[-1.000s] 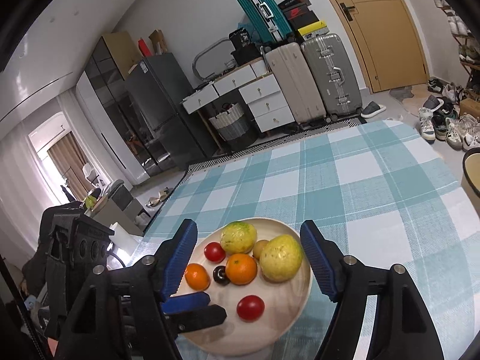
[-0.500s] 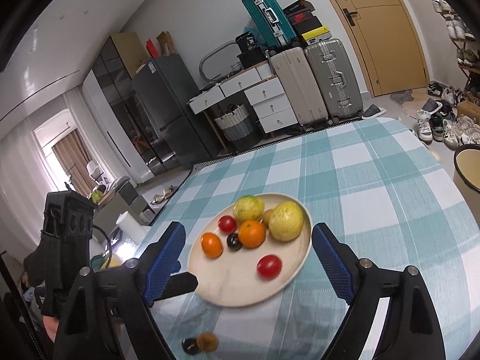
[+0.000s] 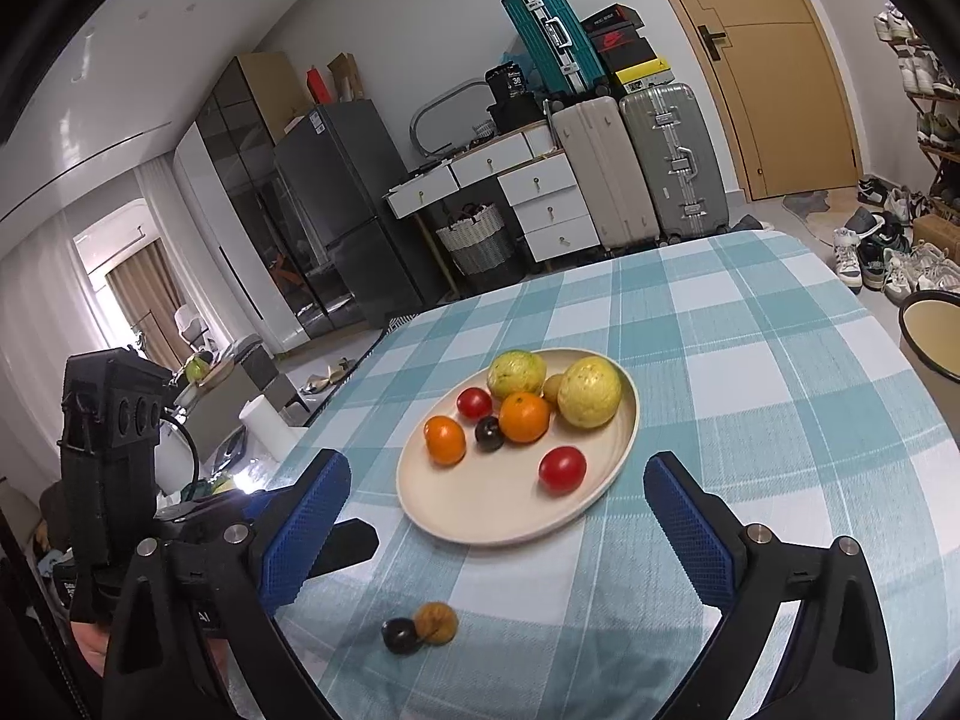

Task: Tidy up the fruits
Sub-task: 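Grasp the last dark plum with the left tool while the right tool grasps the last tan fruit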

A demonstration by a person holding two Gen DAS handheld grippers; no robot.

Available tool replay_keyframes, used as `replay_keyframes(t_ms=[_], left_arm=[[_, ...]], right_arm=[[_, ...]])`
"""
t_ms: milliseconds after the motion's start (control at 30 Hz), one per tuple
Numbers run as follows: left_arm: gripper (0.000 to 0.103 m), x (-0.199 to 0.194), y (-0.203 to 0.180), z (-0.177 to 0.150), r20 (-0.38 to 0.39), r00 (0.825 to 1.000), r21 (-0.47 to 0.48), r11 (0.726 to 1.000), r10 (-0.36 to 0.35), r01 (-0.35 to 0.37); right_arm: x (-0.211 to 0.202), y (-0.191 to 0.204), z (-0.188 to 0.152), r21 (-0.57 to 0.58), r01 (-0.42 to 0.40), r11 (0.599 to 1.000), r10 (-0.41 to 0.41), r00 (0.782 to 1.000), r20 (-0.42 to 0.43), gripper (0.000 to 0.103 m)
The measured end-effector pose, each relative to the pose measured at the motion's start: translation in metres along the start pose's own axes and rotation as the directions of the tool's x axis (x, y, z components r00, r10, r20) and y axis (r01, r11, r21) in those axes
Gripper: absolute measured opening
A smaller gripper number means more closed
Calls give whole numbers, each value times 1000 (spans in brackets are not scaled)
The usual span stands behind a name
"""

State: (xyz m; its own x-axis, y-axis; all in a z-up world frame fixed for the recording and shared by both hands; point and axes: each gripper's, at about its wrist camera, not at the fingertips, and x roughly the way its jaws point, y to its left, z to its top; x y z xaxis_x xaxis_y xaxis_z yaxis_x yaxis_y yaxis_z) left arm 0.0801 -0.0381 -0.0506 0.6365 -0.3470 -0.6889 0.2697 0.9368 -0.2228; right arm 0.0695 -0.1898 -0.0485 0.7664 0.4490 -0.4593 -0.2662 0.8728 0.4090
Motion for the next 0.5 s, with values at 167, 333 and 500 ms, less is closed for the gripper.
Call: replay_keyframes(t_ms=[167,333,500], left_arm=[[100,-4,4,-17,-1,1000,-3,1000,13,-13],[100,2,10,-36,-53,999,-7,1000,8,-8],[100,18,11,-57,-141,990,-1,1000,-10,10]], right_arm=[[-7,17,-9,-65,28,997,-27,1000,12,103],[-9,25,-19,-78,39,996,-40,999,-12,103],[-7,25,-29,-71,66,995,-70,997,-44,103]])
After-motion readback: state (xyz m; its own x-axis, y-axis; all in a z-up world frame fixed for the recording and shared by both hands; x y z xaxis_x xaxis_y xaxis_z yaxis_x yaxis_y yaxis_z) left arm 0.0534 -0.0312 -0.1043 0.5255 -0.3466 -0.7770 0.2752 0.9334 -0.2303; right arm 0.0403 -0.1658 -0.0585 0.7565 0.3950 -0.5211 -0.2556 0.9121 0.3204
